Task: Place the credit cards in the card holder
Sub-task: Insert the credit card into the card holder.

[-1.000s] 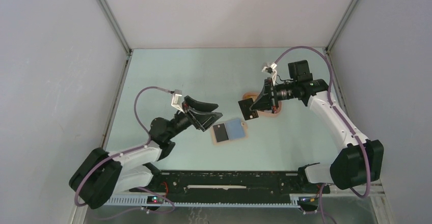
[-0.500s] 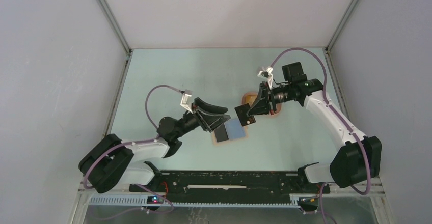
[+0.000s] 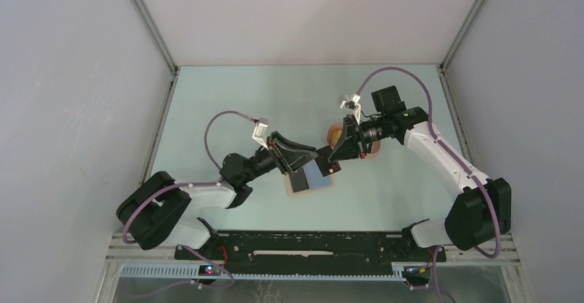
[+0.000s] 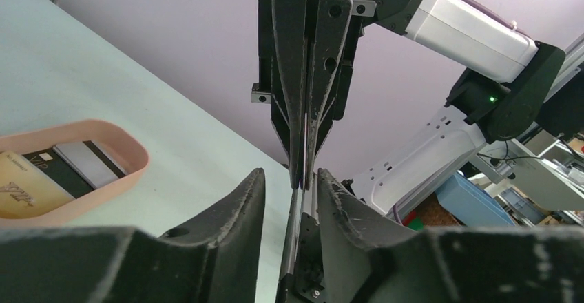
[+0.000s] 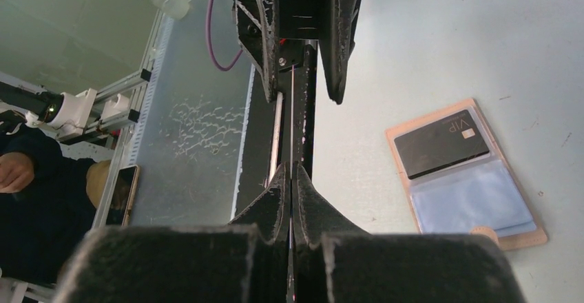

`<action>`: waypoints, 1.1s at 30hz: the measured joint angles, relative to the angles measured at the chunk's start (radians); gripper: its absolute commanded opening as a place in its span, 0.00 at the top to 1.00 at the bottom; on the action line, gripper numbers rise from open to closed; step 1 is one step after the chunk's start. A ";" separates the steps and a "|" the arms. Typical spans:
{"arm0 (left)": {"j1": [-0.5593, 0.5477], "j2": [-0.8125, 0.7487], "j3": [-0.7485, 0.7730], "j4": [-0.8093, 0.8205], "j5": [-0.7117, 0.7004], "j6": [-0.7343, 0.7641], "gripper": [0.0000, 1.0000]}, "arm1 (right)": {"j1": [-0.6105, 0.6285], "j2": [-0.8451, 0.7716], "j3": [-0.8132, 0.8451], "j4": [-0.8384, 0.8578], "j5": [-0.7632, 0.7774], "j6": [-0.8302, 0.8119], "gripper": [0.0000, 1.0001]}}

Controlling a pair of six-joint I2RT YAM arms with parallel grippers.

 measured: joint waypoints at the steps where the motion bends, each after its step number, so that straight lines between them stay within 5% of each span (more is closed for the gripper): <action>1: 0.000 0.006 0.004 0.005 0.003 -0.003 0.65 | 0.003 0.001 0.000 0.000 0.000 0.000 1.00; 3: -0.001 0.021 0.011 0.020 0.013 -0.012 0.68 | 0.007 0.003 0.000 0.000 0.000 0.000 1.00; 8: -0.003 0.055 0.027 0.042 0.039 -0.041 0.99 | 0.010 0.009 0.000 0.000 0.001 -0.001 1.00; 11: -0.004 0.067 0.035 0.052 0.060 -0.048 1.00 | 0.010 0.009 0.000 -0.003 0.005 0.000 0.92; 15: -0.003 0.069 0.035 0.055 0.068 -0.045 1.00 | 0.011 0.009 0.000 -0.008 0.011 -0.001 0.66; 18: 0.014 0.069 0.034 0.056 0.075 -0.045 1.00 | 0.015 0.009 0.000 -0.008 0.032 -0.008 0.55; 26: 0.128 0.069 -0.055 0.060 0.066 -0.048 1.00 | 0.015 0.009 0.000 -0.014 0.147 -0.030 0.52; 33: 0.150 0.069 -0.163 0.062 -0.040 -0.047 1.00 | 0.018 0.038 0.000 0.024 0.318 0.010 0.64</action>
